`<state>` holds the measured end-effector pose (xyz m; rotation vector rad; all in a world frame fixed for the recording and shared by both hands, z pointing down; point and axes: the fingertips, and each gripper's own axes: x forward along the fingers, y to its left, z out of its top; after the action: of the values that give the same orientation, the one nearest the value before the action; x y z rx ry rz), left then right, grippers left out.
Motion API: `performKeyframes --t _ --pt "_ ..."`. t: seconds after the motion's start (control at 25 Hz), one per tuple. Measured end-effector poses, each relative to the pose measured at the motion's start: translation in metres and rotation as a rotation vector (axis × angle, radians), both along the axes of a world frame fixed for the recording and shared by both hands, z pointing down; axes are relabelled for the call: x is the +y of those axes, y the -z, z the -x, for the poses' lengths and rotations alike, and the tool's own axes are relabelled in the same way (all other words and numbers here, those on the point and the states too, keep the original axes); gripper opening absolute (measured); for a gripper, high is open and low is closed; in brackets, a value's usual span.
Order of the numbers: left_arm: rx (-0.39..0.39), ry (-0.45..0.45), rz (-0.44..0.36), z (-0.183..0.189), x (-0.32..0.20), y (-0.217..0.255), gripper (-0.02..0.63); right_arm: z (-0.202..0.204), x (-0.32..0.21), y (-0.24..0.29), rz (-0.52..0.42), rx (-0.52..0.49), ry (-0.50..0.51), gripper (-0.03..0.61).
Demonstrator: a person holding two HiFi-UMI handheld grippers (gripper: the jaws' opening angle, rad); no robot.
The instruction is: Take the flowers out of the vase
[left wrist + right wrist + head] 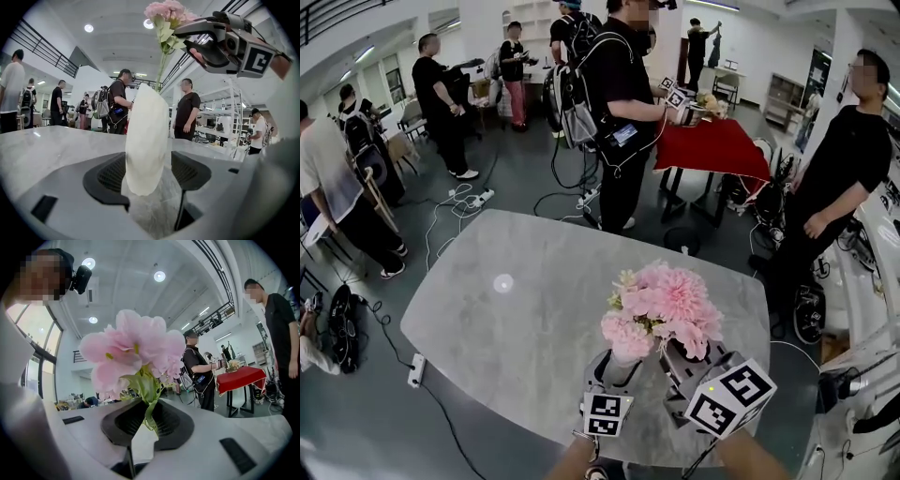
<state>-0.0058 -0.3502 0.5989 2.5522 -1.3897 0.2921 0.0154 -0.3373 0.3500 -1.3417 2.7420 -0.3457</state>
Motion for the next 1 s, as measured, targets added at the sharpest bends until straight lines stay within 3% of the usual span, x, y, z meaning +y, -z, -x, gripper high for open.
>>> performKeyframes --t 0.32,0.6,0.88,1.0 --pt "0.033 0.042 0.018 0.013 0.006 0.017 0.302 -0.014 0.007 0.027 -0.017 -0.044 -0.039 0.063" --pt "0.091 0.047 0.007 0.034 0.029 0.065 0.297 -0.024 0.022 0.064 -0.045 -0.061 -0.085 0.063" --pt "0.066 0.012 0.020 0.047 0.037 0.092 0.137 -0.044 0.041 0.073 -0.048 0.011 -0.172 0.063" --pt "0.053 -0.026 -0.002 0.043 0.041 0.106 0.120 -0.057 0.051 0.070 -0.045 0.033 -0.211 0.063"
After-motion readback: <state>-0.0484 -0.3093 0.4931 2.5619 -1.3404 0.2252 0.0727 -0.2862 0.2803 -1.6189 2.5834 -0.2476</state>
